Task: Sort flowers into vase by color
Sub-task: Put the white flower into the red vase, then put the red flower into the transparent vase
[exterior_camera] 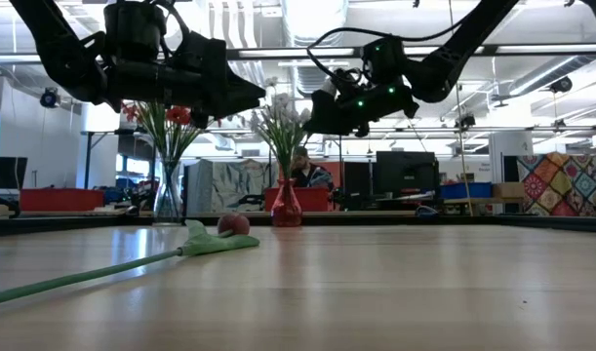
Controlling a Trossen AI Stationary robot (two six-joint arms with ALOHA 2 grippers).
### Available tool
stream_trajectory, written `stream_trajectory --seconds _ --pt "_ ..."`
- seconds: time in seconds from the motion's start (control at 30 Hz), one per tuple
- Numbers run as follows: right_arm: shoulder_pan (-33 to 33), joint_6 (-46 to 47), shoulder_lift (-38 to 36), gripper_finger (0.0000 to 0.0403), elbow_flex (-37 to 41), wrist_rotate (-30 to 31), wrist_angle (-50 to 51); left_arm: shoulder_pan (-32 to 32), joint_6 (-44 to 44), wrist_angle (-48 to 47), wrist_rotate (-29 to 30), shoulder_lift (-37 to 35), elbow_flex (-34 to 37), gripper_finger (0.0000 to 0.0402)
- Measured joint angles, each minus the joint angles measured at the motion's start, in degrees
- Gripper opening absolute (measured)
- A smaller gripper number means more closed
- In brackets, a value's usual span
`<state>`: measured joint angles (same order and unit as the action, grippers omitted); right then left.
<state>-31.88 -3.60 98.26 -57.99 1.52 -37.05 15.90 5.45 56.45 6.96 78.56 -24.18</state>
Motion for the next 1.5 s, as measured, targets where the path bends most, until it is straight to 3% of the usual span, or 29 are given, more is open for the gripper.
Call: stream_trajectory --seconds 0.37,0.9,1.2,1.37,1.5 --pt "1.11 -0.63 -3.34 0.0223 -0.86 -0.45 8.44 0.0 0.02 0.0 -0.02 0.0 0.0 0.0154" --pt "1.27 -5.47 -16.48 0.0267 -0.78 0.02 28.68 0.0 0.81 -1.12 -0.03 0.0 0.0 0.0154" --pt "1.27 -6.17 -24.88 0.0249 2.18 0.11 35.35 -1.1 1.54 -8.45 -0.04 -0.4 -0.31 0.0152" --pt "1.72 -3.31 -29.65 0.0213 9.42 0.21 31.29 -2.94 2.56 -23.19 -0.04 -0.76 -4.31 0.0152" --pt "3.53 -1.78 -32.64 0.0167 17.76 0.14 23.99 -6.02 5.77 -41.46 -0.17 -0.52 -10.21 0.0152"
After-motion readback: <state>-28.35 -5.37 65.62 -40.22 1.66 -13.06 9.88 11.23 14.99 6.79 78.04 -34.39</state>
